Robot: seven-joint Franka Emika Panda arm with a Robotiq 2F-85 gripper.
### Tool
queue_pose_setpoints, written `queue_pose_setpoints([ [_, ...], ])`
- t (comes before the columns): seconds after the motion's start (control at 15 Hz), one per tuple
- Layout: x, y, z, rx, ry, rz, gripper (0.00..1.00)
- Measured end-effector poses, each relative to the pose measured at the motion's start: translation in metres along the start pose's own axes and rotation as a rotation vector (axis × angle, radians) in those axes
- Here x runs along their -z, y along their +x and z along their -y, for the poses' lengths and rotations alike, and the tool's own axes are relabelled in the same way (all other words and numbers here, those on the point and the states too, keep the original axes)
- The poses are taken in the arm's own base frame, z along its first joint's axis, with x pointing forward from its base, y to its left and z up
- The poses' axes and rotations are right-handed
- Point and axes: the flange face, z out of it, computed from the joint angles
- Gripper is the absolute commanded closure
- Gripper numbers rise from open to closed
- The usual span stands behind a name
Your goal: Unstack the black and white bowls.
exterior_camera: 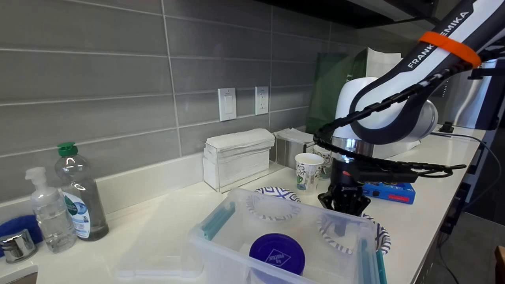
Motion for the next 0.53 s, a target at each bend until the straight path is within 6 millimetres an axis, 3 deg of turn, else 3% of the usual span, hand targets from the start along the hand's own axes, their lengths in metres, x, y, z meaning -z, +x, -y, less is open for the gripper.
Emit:
queue_pose_setpoints([
  [0.53,0.009,0.02,-0.022,-0.087,-0.059,-0.056,1.0],
])
